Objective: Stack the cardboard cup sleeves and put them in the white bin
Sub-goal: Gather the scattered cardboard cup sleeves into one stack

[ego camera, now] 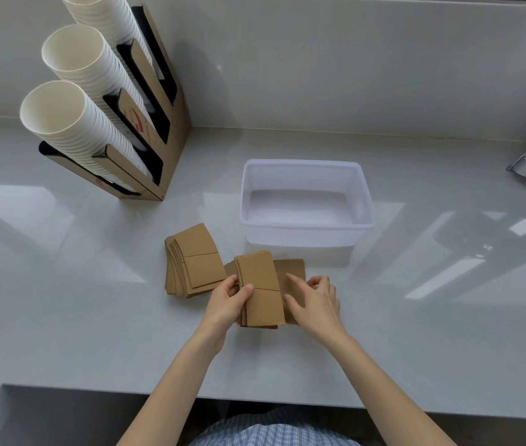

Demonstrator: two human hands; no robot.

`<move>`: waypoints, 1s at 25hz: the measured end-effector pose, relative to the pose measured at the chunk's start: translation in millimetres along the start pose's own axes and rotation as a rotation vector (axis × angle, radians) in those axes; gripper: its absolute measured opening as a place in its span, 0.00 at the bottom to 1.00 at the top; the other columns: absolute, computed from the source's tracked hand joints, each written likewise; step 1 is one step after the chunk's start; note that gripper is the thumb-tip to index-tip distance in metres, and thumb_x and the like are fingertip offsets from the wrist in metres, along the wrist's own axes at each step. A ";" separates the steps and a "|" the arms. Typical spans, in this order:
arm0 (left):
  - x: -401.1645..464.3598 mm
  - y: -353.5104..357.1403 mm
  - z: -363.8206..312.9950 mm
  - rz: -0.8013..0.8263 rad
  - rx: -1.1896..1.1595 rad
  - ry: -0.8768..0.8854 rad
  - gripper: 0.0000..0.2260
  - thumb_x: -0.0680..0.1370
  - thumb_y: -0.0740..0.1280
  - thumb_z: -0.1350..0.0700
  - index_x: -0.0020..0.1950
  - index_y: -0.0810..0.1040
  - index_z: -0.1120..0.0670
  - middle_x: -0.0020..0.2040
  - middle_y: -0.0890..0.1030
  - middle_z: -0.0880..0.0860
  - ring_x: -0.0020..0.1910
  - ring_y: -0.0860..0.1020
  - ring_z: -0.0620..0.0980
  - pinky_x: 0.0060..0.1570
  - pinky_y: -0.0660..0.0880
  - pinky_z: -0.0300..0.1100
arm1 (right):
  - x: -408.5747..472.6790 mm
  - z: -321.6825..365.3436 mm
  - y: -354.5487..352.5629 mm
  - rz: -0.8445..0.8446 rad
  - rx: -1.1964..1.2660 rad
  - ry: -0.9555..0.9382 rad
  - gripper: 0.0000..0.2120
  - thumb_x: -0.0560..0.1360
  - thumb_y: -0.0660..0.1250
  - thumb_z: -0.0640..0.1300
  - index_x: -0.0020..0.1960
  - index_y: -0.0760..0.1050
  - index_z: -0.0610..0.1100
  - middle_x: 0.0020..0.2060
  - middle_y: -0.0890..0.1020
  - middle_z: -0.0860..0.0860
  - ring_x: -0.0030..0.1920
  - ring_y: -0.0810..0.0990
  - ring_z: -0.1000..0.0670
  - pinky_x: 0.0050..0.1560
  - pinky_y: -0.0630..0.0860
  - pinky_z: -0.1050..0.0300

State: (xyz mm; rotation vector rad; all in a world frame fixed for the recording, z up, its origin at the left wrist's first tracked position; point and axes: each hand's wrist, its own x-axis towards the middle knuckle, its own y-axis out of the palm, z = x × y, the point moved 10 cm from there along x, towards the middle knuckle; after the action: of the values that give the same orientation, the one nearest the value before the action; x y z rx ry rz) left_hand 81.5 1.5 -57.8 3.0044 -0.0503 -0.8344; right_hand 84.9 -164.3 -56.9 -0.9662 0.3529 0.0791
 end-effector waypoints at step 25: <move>-4.1 -3.7 3.5 -0.003 0.043 -0.029 0.14 0.77 0.61 0.58 0.63 0.71 0.55 0.56 0.78 0.53 0.52 0.76 0.48 0.57 0.74 0.51 | 1.2 -27.4 -13.4 -0.062 0.005 0.351 0.33 0.70 0.69 0.50 0.65 0.60 0.34 0.64 0.66 0.37 0.65 0.66 0.39 0.65 0.65 0.48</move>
State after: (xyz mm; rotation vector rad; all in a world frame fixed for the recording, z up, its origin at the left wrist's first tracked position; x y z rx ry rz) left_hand 76.2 5.3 -58.8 3.0327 -0.0655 -0.8879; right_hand 81.9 -194.5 -60.9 -0.9856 0.6447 -0.1503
